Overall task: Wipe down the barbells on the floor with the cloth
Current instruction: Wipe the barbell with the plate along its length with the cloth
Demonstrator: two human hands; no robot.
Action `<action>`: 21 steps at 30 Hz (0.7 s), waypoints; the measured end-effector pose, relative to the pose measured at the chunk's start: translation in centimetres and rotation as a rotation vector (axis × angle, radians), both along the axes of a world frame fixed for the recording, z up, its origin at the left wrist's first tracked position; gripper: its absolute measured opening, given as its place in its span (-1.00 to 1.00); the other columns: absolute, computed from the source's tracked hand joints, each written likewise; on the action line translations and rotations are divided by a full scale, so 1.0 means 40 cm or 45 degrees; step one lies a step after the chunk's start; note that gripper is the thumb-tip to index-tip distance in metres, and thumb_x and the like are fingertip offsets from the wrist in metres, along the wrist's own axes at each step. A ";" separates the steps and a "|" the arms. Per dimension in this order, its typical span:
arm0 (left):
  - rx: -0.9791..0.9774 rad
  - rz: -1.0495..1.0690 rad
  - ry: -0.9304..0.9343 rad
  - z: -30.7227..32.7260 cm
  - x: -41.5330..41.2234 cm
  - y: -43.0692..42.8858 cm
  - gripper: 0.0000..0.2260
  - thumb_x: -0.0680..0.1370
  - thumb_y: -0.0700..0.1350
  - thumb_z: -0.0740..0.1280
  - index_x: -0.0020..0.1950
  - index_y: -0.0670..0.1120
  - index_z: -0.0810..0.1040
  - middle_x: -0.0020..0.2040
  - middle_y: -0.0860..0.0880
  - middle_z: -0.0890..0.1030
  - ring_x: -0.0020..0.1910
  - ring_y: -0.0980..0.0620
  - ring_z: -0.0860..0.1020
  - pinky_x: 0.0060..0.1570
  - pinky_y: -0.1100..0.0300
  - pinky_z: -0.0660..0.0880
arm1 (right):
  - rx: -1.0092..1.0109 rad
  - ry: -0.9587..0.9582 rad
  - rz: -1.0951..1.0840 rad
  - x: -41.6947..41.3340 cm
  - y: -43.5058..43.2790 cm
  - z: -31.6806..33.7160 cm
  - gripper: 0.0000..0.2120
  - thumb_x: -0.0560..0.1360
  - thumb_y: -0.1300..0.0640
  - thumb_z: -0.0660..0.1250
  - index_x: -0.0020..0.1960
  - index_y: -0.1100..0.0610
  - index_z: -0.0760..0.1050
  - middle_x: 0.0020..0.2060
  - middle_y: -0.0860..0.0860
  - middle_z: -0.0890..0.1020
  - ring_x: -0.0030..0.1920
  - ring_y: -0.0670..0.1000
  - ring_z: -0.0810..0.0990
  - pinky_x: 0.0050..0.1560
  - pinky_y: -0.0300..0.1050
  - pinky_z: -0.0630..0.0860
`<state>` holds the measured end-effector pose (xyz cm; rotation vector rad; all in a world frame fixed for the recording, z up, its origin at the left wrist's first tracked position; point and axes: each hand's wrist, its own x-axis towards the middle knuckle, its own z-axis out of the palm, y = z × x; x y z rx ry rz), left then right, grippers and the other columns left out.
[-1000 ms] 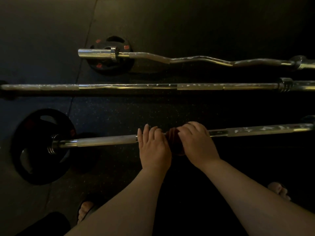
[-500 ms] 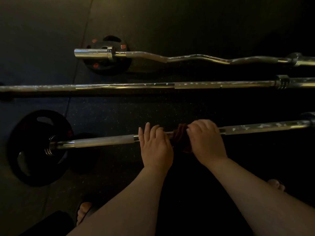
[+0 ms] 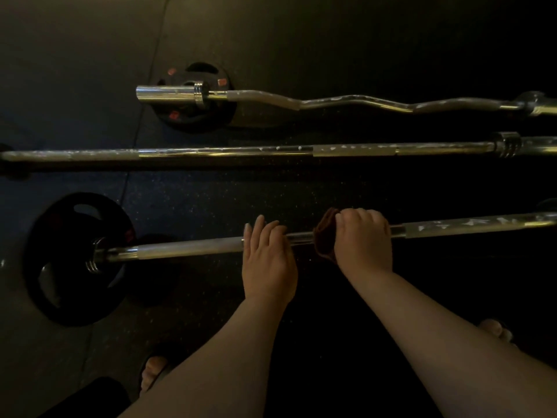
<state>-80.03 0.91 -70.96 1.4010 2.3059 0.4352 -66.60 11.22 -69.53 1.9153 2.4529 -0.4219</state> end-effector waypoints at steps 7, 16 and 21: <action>-0.112 0.106 0.086 0.000 -0.017 -0.009 -0.56 0.64 0.04 -0.06 0.46 0.04 0.37 0.55 0.05 0.32 0.62 0.03 -0.01 0.58 -0.03 -0.25 | 0.058 0.004 0.329 -0.026 -0.127 -0.024 -0.68 0.61 0.02 0.25 0.30 0.12 0.52 0.26 0.07 0.60 0.45 0.21 0.38 0.54 0.24 0.22; -0.098 0.065 0.059 -0.003 -0.026 -0.010 -0.60 0.66 0.01 -0.02 0.45 0.04 0.39 0.54 0.05 0.34 0.62 0.03 0.02 0.59 -0.06 -0.17 | -0.028 -0.115 0.333 -0.079 -0.078 -0.018 -0.72 0.64 -0.01 0.17 0.26 0.03 0.53 0.21 0.02 0.59 0.34 0.12 0.45 0.51 0.17 0.22; -0.106 0.050 0.088 -0.001 -0.023 -0.011 -0.57 0.65 0.07 -0.05 0.45 0.05 0.38 0.53 0.06 0.35 0.62 0.03 0.03 0.59 -0.05 -0.19 | 0.027 -0.136 0.502 -0.055 -0.108 -0.023 -0.62 0.66 -0.05 0.07 0.40 0.03 0.43 0.28 0.02 0.56 0.36 0.15 0.39 0.44 0.15 0.26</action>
